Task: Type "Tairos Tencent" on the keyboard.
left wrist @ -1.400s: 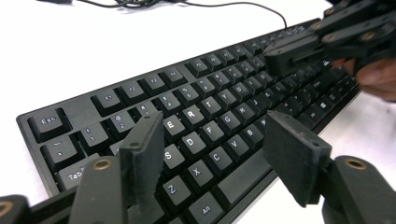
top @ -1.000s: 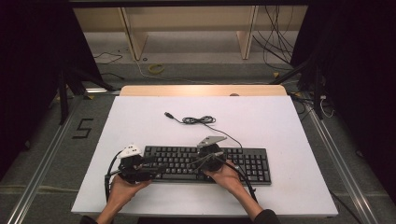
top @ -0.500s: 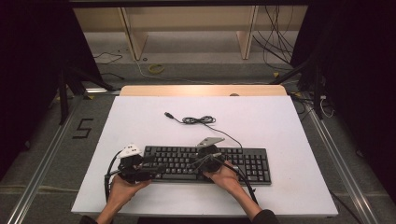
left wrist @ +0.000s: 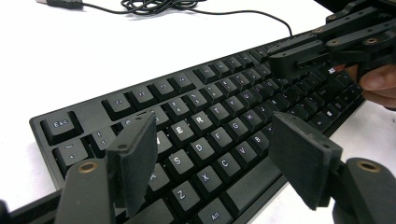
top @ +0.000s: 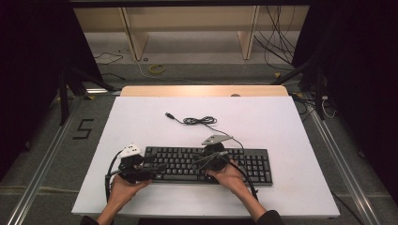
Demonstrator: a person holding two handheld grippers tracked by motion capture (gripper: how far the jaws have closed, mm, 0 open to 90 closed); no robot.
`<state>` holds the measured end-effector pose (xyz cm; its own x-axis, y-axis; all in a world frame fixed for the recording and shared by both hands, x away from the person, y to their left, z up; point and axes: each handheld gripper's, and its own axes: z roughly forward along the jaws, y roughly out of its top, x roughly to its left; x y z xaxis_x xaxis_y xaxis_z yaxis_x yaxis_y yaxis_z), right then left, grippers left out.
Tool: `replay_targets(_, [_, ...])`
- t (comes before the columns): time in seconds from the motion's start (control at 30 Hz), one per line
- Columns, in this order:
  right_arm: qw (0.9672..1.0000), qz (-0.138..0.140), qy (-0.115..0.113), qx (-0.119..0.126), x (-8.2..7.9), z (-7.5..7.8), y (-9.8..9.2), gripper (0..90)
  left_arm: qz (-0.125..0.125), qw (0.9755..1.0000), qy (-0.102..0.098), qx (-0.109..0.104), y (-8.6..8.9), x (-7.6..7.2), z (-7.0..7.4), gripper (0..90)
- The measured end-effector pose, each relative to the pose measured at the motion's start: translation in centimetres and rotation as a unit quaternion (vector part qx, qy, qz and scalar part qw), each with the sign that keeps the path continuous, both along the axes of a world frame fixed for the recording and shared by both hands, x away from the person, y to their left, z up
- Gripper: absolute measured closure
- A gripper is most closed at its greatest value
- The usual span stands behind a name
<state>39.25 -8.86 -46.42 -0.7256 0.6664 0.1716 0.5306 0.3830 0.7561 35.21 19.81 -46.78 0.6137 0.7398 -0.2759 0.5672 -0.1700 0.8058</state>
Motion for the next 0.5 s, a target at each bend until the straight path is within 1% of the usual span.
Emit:
replay_targets(0.17, [1.0, 0.001, -0.003, 0.005, 0.0, 0.3, -0.3, 78.5, 0.0, 1.0, 0.0, 0.0, 0.0, 0.0, 0.0, 32.4])
replay_targets(0.27, [0.9999, 0.0, -0.003, 0.01, -0.1, 0.7, -0.5, 73.5, 0.0, 1.0, -0.002, 0.001, 0.0, 0.0, 0.0, 32.4])
replay_targets(0.33, [0.9999, 0.001, -0.003, 0.011, -0.2, 0.7, -0.6, 72.2, 0.0, 1.0, -0.002, 0.001, 0.0, 0.0, 0.0, 32.4])
replay_targets(0.43, [0.9998, 0.006, -0.006, 0.018, -0.4, 1.1, -0.8, 65.7, 0.0, 1.0, -0.003, 0.0, 0.0, 0.0, 0.0, 32.4])
replay_targets(0.5, [0.9998, 0.007, -0.005, 0.018, -0.4, 1.2, -0.8, 64.2, 0.0, 1.0, -0.005, 0.0, 0.0, 0.0, 0.0, 32.4])
